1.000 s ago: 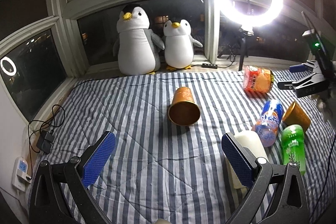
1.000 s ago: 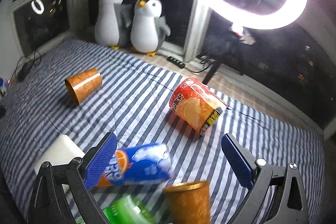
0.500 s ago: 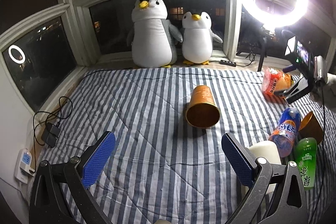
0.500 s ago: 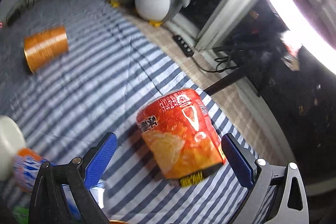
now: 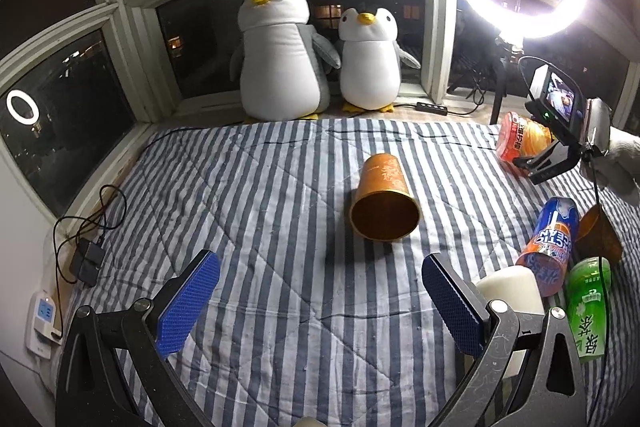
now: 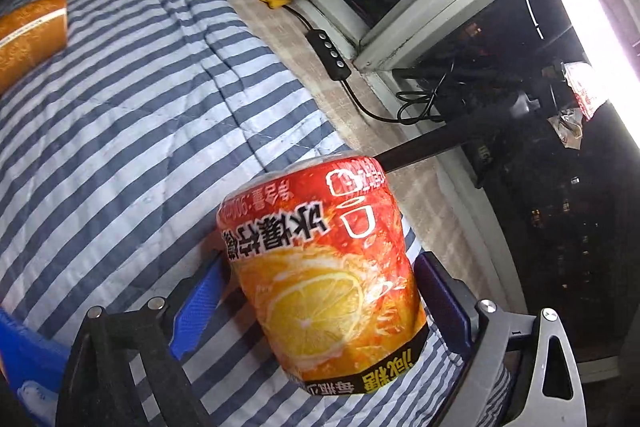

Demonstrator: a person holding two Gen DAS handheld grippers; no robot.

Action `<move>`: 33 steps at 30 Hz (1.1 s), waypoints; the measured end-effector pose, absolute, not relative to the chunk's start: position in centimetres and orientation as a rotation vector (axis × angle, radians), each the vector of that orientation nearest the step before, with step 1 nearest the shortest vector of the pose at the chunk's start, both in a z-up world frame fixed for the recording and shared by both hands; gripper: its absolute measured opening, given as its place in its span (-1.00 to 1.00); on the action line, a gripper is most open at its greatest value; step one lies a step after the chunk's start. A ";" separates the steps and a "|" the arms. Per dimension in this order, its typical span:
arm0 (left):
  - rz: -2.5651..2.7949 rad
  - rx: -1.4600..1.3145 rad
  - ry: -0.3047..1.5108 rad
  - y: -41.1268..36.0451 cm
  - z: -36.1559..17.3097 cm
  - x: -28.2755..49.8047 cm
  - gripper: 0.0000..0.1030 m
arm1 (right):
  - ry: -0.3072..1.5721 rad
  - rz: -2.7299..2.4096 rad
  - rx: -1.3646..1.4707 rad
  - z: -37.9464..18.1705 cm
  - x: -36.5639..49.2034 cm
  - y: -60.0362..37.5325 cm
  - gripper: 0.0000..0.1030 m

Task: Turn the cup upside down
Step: 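Lift the juice cup with the right tool and carry it toward the left tool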

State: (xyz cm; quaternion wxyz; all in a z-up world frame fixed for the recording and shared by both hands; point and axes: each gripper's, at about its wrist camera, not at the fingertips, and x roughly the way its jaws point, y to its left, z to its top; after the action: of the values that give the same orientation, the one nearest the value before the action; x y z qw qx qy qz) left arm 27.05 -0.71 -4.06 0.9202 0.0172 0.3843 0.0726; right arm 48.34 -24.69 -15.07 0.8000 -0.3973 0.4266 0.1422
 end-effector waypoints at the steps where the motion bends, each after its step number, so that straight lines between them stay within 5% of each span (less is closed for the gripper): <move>1: 0.155 0.031 0.792 -0.5 -4.1 26.9 0.99 | 0.909 0.301 -0.849 -15.2 48.5 -24.6 0.75; 16: 0.085 0.032 0.778 0.2 -3.9 24.3 0.99 | 0.784 0.253 -0.557 -8.6 43.5 -26.3 0.70; 24: 0.059 0.012 0.714 1.8 -3.5 20.5 0.99 | 0.685 0.338 -0.414 -2.4 33.6 -23.6 0.69; 33: 0.060 0.004 0.693 5.0 -4.2 14.9 0.99 | 0.637 0.477 -0.381 -3.0 21.5 -16.1 0.68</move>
State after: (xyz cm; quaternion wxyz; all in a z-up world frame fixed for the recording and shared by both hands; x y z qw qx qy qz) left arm 14.86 5.04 -4.21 0.9401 0.0022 0.3395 0.0295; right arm 21.45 -16.14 -2.97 0.9043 -0.1845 0.3081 0.2307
